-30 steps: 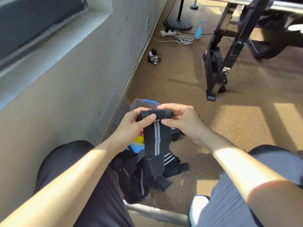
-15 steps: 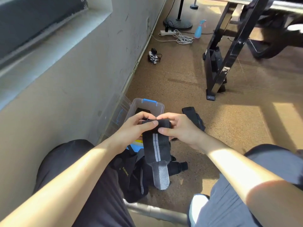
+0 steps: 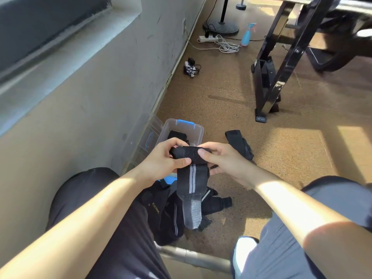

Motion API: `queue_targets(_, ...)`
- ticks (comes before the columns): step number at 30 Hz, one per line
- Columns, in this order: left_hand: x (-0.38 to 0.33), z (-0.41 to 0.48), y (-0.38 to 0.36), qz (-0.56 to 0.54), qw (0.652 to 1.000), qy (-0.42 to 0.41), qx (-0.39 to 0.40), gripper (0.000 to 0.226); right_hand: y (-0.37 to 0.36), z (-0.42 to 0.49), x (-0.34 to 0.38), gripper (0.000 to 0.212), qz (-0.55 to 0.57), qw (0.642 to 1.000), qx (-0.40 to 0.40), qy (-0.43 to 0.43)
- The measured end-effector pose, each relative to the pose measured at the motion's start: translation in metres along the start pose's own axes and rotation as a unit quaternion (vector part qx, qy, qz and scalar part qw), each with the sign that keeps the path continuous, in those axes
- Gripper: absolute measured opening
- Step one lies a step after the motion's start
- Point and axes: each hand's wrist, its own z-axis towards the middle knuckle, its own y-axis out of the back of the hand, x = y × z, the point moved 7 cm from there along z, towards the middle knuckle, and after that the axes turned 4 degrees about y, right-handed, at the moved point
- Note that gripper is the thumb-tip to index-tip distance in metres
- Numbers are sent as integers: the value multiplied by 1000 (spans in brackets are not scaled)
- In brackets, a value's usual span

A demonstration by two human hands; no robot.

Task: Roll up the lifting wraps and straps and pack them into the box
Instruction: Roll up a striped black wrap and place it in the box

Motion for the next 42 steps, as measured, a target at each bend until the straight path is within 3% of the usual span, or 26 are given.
queue_targets(9, 4, -6, -8, -28, 996, 70, 48, 29, 6, -3, -3, 31, 19, 999, -25, 29)
queue_targets(14, 2, -7, -6, -1, 999, 41, 35, 26, 6, -3, -1, 36, 6, 999, -26, 41)
queue_targets(18, -1, -8, -4, -24, 999, 3, 39, 28, 0, -6, -1, 34, 17, 1000, 12, -11)
queue_targets(24, -5, -10, -4, -21, 999, -39, 27, 44, -3, -8, 0, 39, 50, 998, 25, -18)
queue_targets(27, -5, -10, -6, -34, 999, -12, 23, 60, 1, -8, 3, 43, 71, 997, 15, -7)
queue_targets(32, -10, -17, -21, -29, 994, 20, 107, 28, 9, -9, 11, 45, 89, 996, 3, 30)
queue_targets(34, -12, -18, -24, -43, 991, 22, 128, 30, 13, -10, 14, 41, 85, 995, -12, 47)
queue_targets(42, -7, -15, -16, -48, 996, 36, 64, 31, 12, -12, 16, 44, 32, 996, -37, 80)
